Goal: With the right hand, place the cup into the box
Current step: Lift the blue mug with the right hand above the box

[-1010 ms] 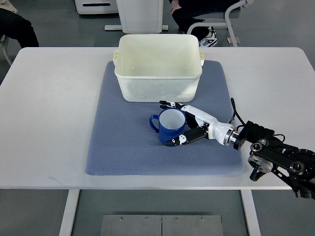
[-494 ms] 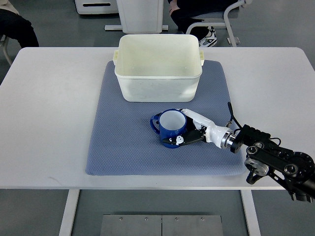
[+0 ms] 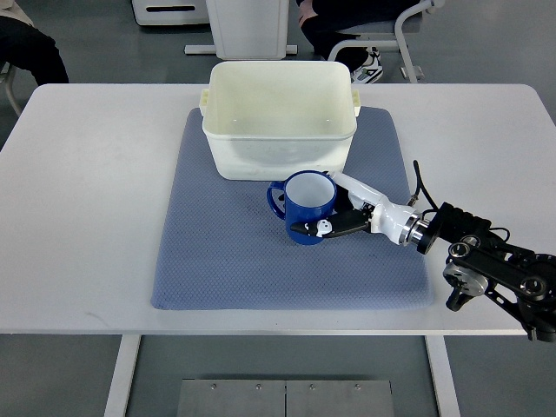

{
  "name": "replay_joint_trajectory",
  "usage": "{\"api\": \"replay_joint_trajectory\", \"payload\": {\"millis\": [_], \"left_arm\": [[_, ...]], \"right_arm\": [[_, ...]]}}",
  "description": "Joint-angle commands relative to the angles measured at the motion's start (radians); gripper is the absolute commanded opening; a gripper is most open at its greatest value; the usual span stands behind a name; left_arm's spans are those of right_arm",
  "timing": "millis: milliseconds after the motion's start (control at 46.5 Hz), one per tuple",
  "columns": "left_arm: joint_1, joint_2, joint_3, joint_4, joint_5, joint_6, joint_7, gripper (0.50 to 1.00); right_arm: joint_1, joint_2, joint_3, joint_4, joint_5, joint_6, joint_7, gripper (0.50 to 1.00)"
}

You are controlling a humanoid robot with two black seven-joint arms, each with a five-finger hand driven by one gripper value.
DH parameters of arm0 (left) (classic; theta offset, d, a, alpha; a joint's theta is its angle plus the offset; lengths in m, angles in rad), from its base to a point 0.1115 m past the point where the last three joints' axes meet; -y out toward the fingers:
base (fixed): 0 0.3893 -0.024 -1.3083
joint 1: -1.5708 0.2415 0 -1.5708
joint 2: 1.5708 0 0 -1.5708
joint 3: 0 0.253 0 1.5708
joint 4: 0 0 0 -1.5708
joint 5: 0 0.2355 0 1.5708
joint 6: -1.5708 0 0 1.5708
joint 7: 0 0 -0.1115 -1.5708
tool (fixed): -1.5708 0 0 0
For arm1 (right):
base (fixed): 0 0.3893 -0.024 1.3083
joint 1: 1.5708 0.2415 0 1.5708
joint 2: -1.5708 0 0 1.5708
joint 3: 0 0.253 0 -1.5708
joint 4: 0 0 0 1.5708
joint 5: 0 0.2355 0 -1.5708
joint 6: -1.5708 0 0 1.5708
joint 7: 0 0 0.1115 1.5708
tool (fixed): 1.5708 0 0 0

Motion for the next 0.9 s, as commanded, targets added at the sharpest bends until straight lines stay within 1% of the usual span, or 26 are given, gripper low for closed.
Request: {"api": "replay_joint_trajectory", "payload": {"millis": [0,279,516,623,881], "left_arm": [[0.0,0.0,0.0,0.0,0.0,0.0,0.0,1.0],[0.0,0.0,0.0,0.0,0.0,0.0,0.0,1.0],[0.0,0.0,0.0,0.0,0.0,0.0,0.0,1.0],[0.0,0.0,0.0,0.0,0.0,0.0,0.0,1.0],[0.001,0.0,0.0,0.0,0.0,0.0,0.0,1.0]], "right_arm": [[0.019,-0.033,0.0,0.035,0.007,0.0,0.0,0.5],[0.088,-0.15,0.006,0.133,0.055,0.004,-0.004,0.5],[0.142,-0.191,0.038,0.149,0.121,0.019,-0.02,0.5],[0.145,-0.191,0.076,0.149,0.13,0.02,-0.057,0.5],[0.16,-0.15,0.193,0.136,0.141,0.017,-0.18,0.5]]}}
